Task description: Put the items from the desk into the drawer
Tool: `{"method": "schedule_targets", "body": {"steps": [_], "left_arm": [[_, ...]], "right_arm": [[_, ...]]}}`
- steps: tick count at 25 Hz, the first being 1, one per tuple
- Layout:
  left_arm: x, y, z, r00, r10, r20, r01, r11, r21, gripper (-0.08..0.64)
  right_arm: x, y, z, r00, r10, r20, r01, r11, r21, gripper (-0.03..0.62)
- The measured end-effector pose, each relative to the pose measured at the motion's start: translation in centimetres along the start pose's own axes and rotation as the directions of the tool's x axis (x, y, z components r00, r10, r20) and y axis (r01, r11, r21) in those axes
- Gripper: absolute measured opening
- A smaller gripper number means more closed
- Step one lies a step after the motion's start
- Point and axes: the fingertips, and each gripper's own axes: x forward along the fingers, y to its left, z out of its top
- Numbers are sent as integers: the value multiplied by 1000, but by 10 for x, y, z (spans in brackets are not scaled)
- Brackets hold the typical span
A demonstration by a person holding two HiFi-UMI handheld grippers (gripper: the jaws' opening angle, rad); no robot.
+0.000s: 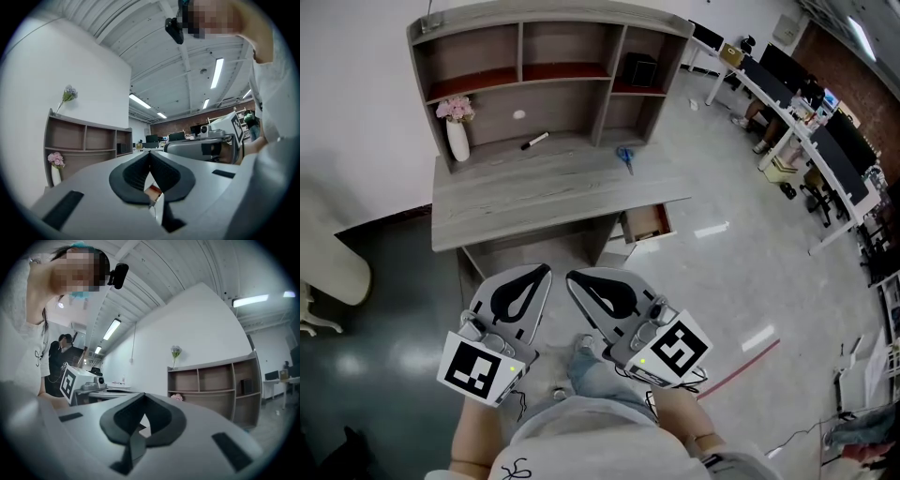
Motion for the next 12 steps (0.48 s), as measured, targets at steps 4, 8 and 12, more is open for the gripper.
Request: {"method": "schedule_targets", "body": {"steps": [4,8,12], "left_arm": [[31,18,3,1000,16,5,-16,1000,12,11],[67,29,5,1000,20,5,-20,1000,15,11],[104,34,6,1000,27,11,-27,999,21,11]], "right_arm": [[12,-34,4,1000,13,19,-13,1000,1,9],[17,-70,3,1000,24,16,-24,1000,7,9],[17,-108,2,999,32,20,-32,999,13,9]]}}
